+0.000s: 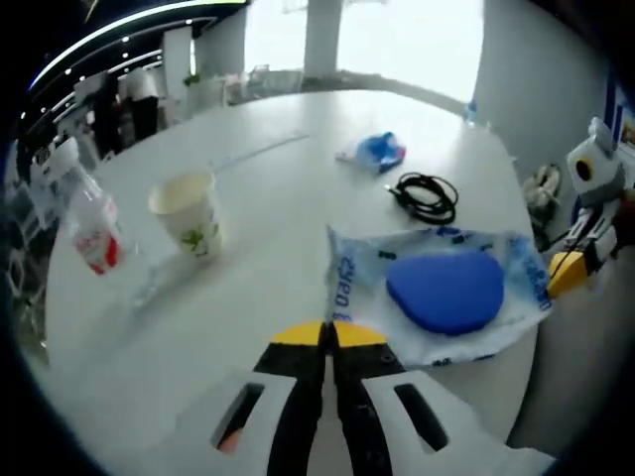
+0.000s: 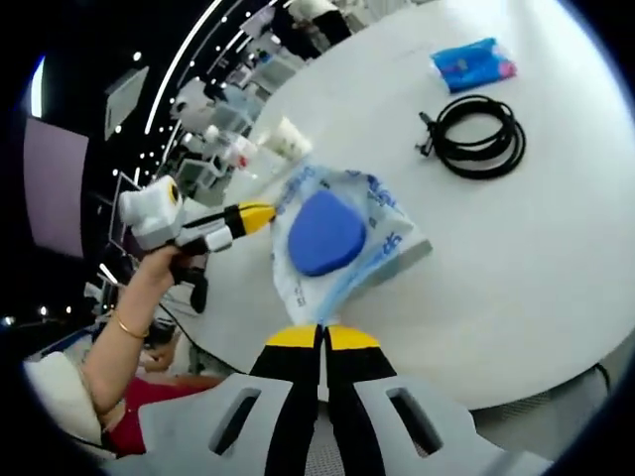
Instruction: Arrange the tabletop items into an orderly group along one side of the table until the central work area is clear of visible clutter.
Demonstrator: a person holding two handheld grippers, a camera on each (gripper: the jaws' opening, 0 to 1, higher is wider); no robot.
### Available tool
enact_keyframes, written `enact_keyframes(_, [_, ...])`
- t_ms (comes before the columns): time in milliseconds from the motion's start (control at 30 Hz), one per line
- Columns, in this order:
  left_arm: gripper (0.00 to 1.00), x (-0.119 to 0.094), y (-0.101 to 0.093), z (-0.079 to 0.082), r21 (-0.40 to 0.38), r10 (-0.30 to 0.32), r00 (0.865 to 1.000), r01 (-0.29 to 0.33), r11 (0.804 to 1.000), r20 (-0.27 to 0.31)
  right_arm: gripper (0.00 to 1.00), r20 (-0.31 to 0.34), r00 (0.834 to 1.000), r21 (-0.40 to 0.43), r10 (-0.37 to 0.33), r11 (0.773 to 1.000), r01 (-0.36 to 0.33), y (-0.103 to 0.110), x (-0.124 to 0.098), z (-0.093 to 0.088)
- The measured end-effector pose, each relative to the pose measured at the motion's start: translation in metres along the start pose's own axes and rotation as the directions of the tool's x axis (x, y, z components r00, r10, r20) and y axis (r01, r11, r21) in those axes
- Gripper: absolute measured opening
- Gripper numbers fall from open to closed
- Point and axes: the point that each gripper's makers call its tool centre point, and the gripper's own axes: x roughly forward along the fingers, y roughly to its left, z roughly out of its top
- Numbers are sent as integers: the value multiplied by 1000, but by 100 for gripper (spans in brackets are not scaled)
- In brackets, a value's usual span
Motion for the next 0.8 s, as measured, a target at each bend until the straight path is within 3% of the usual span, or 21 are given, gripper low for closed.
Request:
enact_keyframes(233, [0,-10,-8,-2,-8,-16,1000,17,1000,13,1,50,998,2,-34,999,34,-16,-13,18])
enact_keyframes(500, [0,-18,-19,8,-12,-20,998,21,1000,54,1,145,986,-18,-78,997,81,-30,-28,62])
enact_keyframes(567, [0,-20,-21,12,-43,-20,997,23,999,73,1,165,982,-35,-89,995,96,-34,-30,75])
enact_keyframes(800, [0,-25,-26,22,-47,3,993,2,999,122,1,172,979,-88,-108,988,124,-43,-29,104])
